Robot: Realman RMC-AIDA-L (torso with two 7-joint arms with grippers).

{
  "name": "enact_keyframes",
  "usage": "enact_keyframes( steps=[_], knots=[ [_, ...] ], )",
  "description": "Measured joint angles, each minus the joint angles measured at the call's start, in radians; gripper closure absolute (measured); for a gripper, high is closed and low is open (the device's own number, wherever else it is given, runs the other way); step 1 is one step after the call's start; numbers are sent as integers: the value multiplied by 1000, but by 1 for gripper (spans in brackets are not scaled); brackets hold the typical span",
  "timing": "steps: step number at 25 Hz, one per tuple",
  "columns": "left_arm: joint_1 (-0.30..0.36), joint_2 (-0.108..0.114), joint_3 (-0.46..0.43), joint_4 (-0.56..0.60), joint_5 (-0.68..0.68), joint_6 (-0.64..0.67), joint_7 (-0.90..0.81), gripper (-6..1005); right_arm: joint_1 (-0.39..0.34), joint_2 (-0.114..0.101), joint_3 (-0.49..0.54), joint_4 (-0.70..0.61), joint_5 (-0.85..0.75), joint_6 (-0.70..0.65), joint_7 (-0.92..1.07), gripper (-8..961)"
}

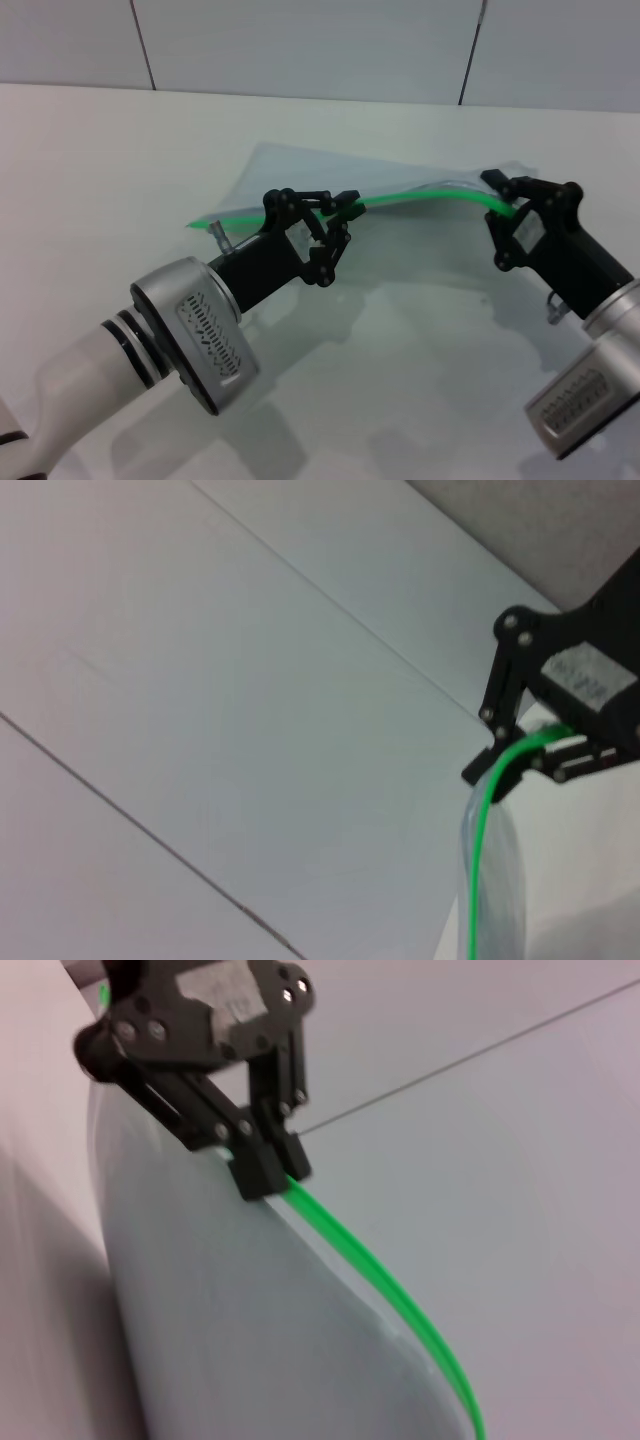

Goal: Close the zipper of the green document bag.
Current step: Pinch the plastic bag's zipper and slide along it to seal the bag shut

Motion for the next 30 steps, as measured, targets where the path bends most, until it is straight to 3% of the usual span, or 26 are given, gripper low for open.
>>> enact_keyframes(
  steps=[19, 30],
  knots=[
    [56, 3, -4, 15, -128, 15, 3, 916, -50, -2, 141, 51, 2, -20, 12, 766],
    [74, 4, -26, 19, -135, 27, 30, 893, -67, -1, 181, 52, 2, -20, 13, 755]
  ],
)
